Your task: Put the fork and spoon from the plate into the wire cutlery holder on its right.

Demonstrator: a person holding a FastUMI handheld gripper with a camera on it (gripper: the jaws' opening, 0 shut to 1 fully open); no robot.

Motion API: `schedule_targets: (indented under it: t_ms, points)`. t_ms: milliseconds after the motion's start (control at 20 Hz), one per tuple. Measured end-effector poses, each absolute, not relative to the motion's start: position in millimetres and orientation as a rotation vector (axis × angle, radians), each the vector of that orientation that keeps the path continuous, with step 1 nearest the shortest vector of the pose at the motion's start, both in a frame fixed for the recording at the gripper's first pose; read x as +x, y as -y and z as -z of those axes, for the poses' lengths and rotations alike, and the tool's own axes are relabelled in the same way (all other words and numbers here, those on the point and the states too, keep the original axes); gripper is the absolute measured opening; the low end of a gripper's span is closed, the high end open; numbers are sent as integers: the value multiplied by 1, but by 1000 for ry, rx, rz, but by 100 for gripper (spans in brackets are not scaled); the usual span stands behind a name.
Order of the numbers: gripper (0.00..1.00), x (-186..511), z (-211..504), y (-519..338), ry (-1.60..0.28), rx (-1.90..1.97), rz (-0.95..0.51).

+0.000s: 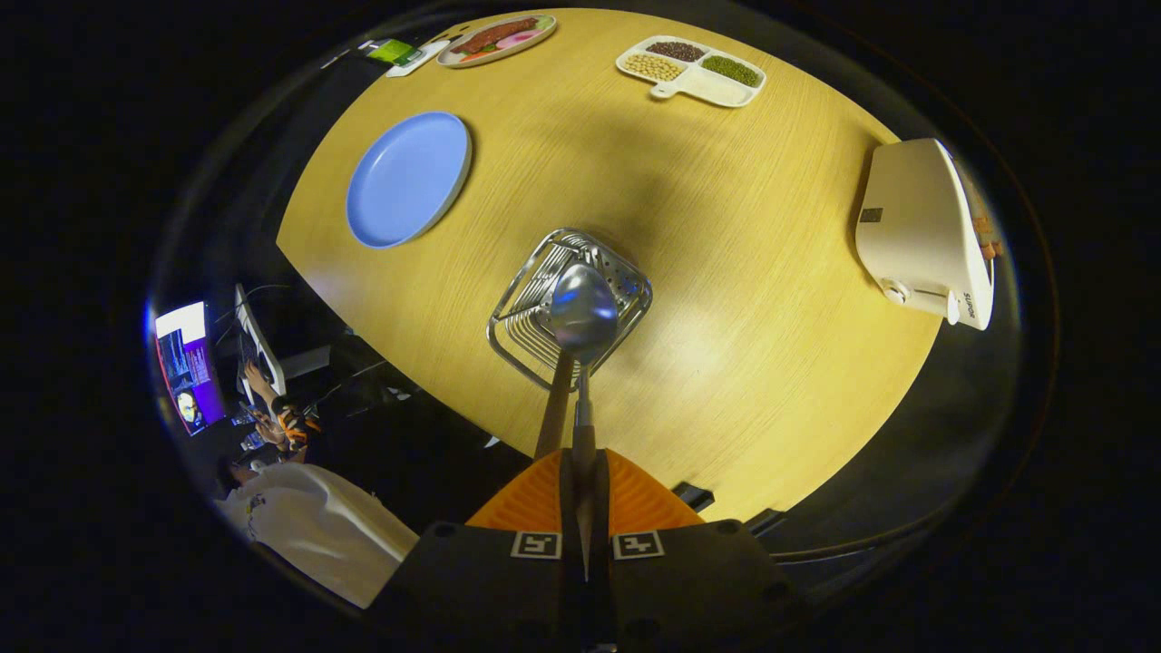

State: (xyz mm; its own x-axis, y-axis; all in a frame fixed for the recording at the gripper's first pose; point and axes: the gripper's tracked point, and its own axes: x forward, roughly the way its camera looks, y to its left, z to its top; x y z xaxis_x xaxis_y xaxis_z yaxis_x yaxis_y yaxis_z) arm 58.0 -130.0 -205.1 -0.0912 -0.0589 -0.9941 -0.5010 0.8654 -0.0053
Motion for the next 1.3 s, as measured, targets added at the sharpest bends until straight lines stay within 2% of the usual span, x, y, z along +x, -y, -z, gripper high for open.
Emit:
schedule_targets:
  t_ms: [450, 650, 750, 850, 950, 1000, 1150, 1300]
  points:
    - [8, 70, 218, 123, -1740, -466, -410]
    - [12, 79, 215, 116, -1718, -452, -419]
    - [18, 81, 209, 110, -1692, -423, -435]
    - [36, 83, 200, 101, -1650, -388, -456]
    - [78, 85, 191, 91, -1589, -348, -469]
    - [89, 85, 184, 88, -1554, -329, -474]
    - [99, 88, 163, 74, -1437, -242, -473]
    - [99, 96, 136, 64, -1294, -158, -459]
